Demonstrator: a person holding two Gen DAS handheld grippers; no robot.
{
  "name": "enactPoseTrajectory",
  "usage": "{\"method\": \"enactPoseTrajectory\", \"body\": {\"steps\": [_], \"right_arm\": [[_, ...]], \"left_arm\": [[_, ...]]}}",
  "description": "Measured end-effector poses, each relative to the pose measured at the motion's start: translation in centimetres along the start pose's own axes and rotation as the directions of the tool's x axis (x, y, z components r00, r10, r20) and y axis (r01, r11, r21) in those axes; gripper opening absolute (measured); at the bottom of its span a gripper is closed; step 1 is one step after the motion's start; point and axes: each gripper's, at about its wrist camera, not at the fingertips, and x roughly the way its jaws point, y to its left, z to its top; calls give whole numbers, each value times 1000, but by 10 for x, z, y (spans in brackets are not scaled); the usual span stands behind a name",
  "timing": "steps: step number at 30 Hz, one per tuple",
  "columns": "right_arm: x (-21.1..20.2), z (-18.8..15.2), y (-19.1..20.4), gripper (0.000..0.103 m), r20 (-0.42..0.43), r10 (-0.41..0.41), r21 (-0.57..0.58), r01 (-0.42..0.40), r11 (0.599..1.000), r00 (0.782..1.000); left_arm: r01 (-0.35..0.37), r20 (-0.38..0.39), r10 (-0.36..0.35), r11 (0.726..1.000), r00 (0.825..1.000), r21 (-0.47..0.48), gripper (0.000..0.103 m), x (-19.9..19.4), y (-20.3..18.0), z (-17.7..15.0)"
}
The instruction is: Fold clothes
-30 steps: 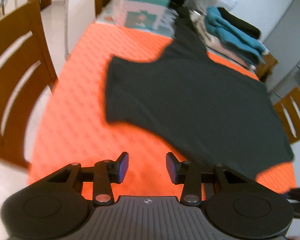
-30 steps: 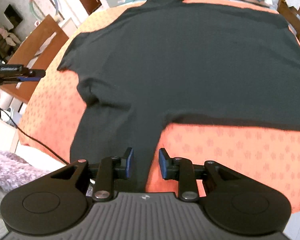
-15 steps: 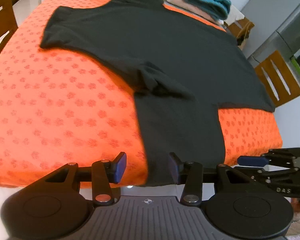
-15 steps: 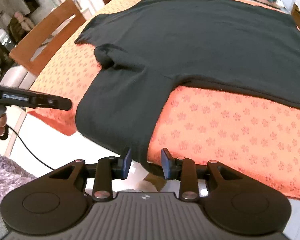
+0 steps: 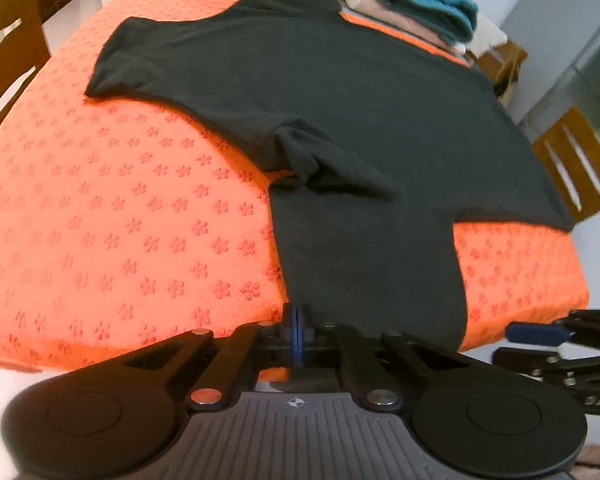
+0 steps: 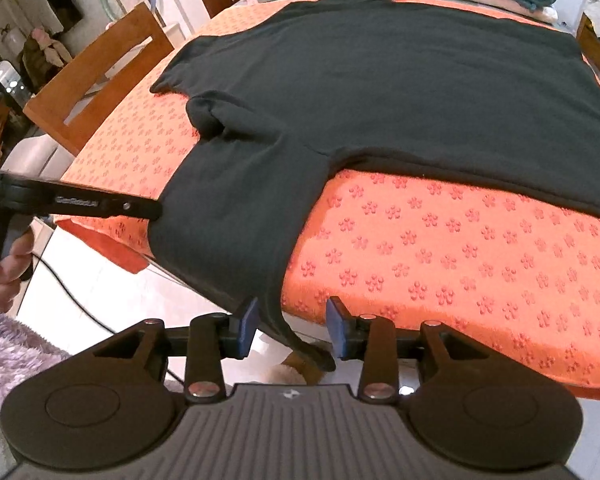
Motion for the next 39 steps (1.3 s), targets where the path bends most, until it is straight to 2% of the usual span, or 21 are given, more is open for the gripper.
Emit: {"method": "enactPoseTrajectory", "body": {"steps": [6,14,15,16,18,21,26,32,34,36,39], "right_arm": [[17,16,11,45,15,24,-39,-23,999,1000],[39,32,27,48,-8,23,-111,-24,994,1000],[40,32,28,39,-7,27,-117,-28,993,1000],[40,33,28,35,-6,23,-124,-23,992,1000],[38,35,25,6,-2,21,-127,-21,992,1000],[28,40,20,5,23,41,-109,-38,993,999],[0,56,16,5,114,61,-70,-53,996,992],[-33,88,7,5,250,55,-1,-56,998,967],[-38,98,5,5,284,51,13,-57,998,958],[-41,107,4,5,306,42,21,-51,998,951],[-45,116,1,5,324,34,27,-45,999,945]], "left_arm": [[15,16,-15,1000,1000,-3,3,-9,0,0],[77,65,-78,997,995,14,3,-23,-4,9],[85,71,-86,996,994,17,3,-24,-5,10],[92,77,-94,996,993,19,3,-26,-5,11],[108,90,-110,994,990,25,3,-30,-6,14],[130,109,-132,991,985,30,3,-34,-7,19],[163,159,-162,987,974,2,3,-43,-1,41],[237,238,-223,971,945,-32,3,-53,7,71],[227,254,-219,974,942,-2,6,-55,6,77],[215,260,-217,976,941,38,13,-58,4,80],[192,264,-210,977,941,95,39,-61,1,84]]}}
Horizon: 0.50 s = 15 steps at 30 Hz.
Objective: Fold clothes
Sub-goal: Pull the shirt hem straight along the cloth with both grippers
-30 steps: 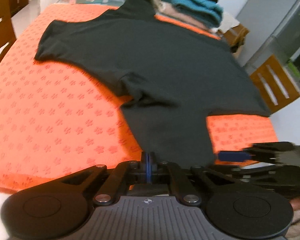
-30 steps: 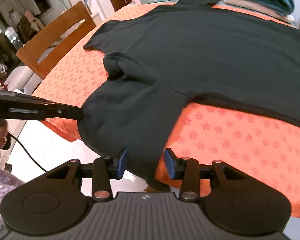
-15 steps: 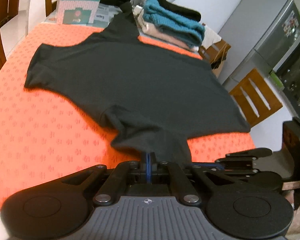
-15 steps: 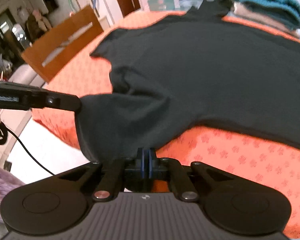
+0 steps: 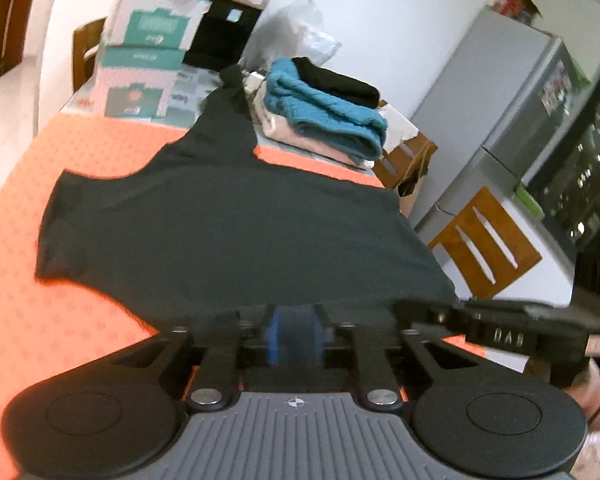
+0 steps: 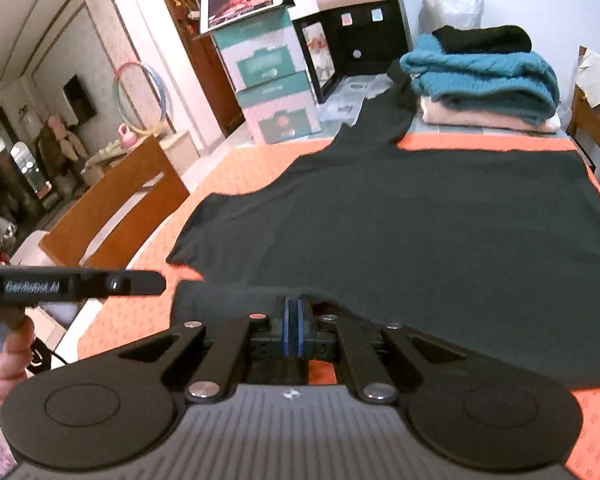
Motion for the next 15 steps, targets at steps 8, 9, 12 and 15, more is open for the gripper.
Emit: {"method": "enactPoseTrajectory", "body": {"steps": [8,9,12,15], "right_arm": [[2,11,4,5,7,-7,-4,7,1000,1000],[2,11,5,5,1,-6,-7,6,1000,1000],[3,11,7,5,-18,-4,-16,3,1000,1000],[1,8,6,6,-39,-25,-23,24,999,999]], "left_arm": [[40,-81,-28,987,996,154,74,34,6,4],[55,-100,-41,988,994,143,72,40,8,4],[94,-133,-82,992,988,88,6,54,15,6],[98,-126,-89,993,988,64,2,56,16,10]]}}
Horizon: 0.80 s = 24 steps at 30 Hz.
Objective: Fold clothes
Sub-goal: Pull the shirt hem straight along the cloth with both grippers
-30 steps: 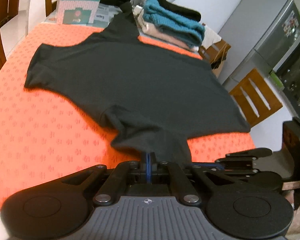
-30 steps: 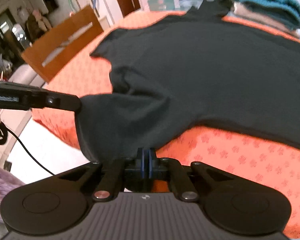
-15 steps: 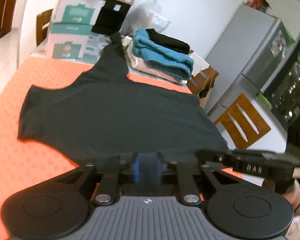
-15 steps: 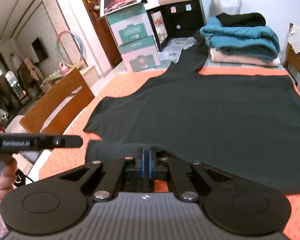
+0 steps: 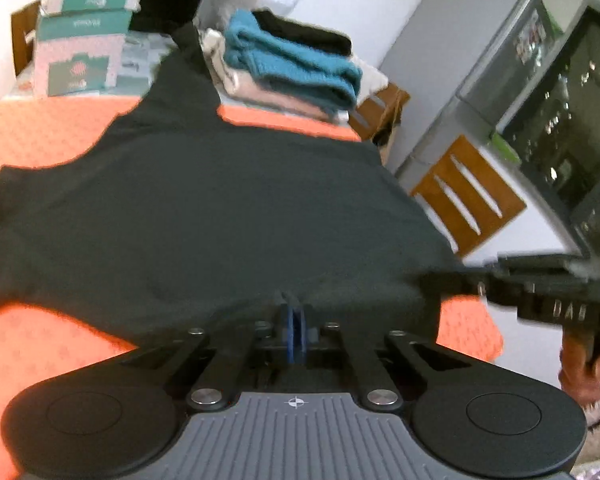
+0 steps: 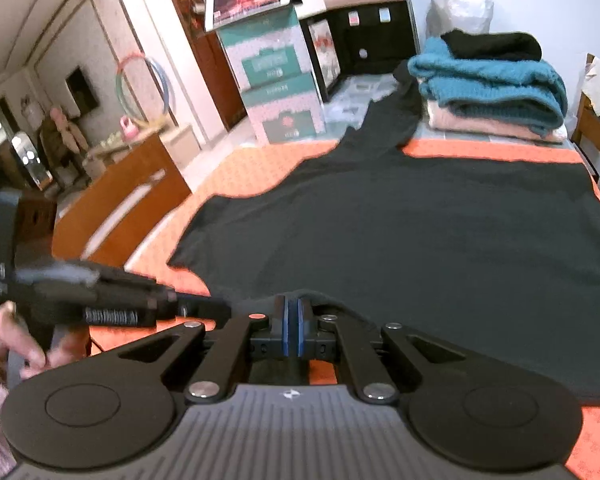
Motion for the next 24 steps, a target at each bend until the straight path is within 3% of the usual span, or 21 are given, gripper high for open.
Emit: {"method": "enactPoseTrajectory", "body": {"steps": [6,8,10,15,18,20,21,22,24], "right_arm": [[-29,-23,-38,8,-48,-143,-58,141,988,988],[-39,-32,-54,15,-70,-201,-94,194,977,977],[-46,-43,-80,23,-97,-254,-133,241,961,962],[-56,-61,-146,31,-160,-323,-263,275,925,933],[-58,-67,-178,38,-188,-315,-351,236,906,930],[-58,-71,-197,41,-209,-299,-413,193,890,931],[-57,-73,-205,42,-217,-290,-450,168,877,932],[-56,-75,-212,42,-226,-281,-488,142,861,933],[-53,-79,-225,42,-242,-268,-555,94,827,933]], "left_arm": [[-44,40,44,999,998,8,2,-11,-6,10],[-59,53,58,998,997,11,2,-14,-8,13],[-76,43,76,997,996,-10,2,-14,-9,11],[-175,-25,174,982,985,-65,8,0,-14,-13],[-261,-50,257,961,965,-90,27,5,-28,-34],[-305,-57,300,944,952,-125,54,10,-37,-50],[-320,-59,315,938,947,-135,61,14,-39,-55],[-331,-59,326,933,943,-140,67,18,-40,-57],[-354,-61,349,923,935,-151,67,26,-43,-63]]}}
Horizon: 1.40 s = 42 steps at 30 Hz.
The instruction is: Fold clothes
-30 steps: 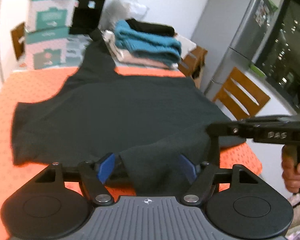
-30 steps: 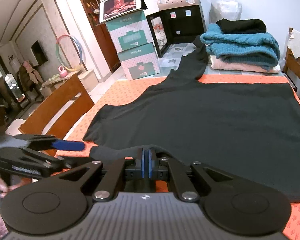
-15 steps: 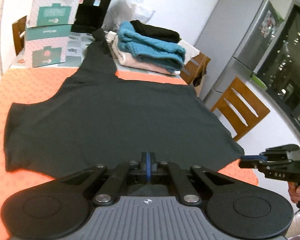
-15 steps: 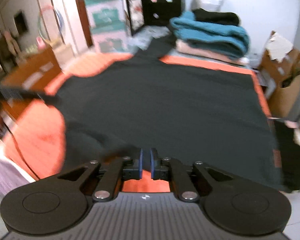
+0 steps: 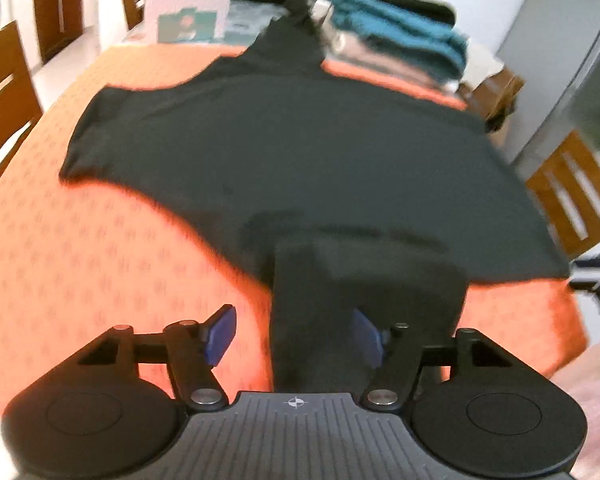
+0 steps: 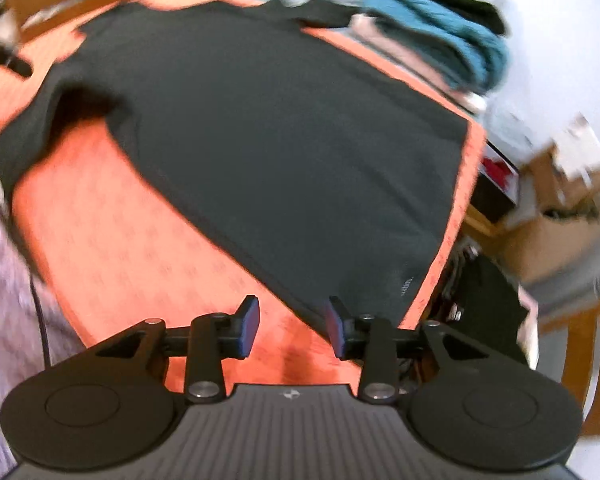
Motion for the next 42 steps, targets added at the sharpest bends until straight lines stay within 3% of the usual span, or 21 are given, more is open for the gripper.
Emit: {"method": "enactPoseTrajectory", "body": {"steps": [9,15,17,18,19,20,21,22,24,25,35,42], "right_arm": [[15,-12,-15,42,-6,40,-265,-41,963,999],[24,-7,-13,41,-19,61,-323,-64,944,998],[28,-5,-14,39,-21,66,-313,-69,947,998],[29,-4,-14,33,-20,69,-304,-72,950,997],[30,-3,-15,29,-20,72,-294,-75,953,997],[32,-2,-16,26,-23,76,-282,-80,956,997],[33,0,-17,23,-27,81,-269,-86,959,996],[33,1,-18,21,-29,82,-259,-86,962,996],[33,3,-18,5,-31,79,-243,-84,966,996],[33,4,-18,5,-32,77,-235,-82,969,997],[1,24,-27,4,62,-8,-133,16,991,998],[-20,48,-45,4,143,-94,-48,102,994,985]], "left_arm": [[-107,7,108,993,994,-57,67,33,-19,-25],[-84,22,86,993,996,-88,70,42,-17,-16],[-80,18,83,989,996,-122,66,41,-14,-15],[-79,16,82,987,996,-140,63,40,-12,-14],[-79,18,83,983,996,-164,56,38,-10,-15],[-71,16,76,979,997,-192,38,37,-8,-16],[-59,12,63,974,998,-220,30,36,-6,-16],[-46,9,50,968,999,-247,26,35,-4,-17],[-47,31,58,964,998,-260,14,31,-6,-19],[-51,34,63,963,997,-263,11,29,-7,-20],[-9,154,68,935,986,-355,9,-35,-9,-3],[24,260,83,923,962,-383,8,-57,-13,33]]}}
